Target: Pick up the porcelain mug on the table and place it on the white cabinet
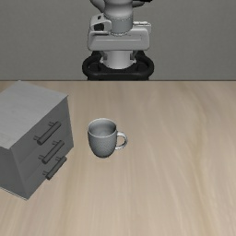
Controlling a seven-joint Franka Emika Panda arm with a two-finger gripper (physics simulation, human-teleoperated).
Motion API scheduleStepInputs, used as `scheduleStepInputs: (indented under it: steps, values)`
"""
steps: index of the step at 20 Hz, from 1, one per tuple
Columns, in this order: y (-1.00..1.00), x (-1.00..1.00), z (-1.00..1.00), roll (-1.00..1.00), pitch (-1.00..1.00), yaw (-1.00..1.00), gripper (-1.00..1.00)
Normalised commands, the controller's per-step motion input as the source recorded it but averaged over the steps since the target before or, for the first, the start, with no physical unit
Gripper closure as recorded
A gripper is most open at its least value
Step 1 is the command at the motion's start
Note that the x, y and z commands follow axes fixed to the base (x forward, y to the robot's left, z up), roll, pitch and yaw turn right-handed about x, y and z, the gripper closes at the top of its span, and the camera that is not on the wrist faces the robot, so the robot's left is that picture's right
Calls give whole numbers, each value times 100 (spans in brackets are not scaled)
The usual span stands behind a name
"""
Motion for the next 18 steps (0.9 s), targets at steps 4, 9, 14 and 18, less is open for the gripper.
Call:
scheduleStepInputs:
  steps: [4, 9, 14, 18]
  values:
    - [0, 100, 0, 0, 0, 0, -100]
    - [0, 100, 0, 0, 0, 0, -100]
    - [0, 100, 0, 0, 0, 0, -100]
    - [0, 25, -25, 0, 0, 0, -100]
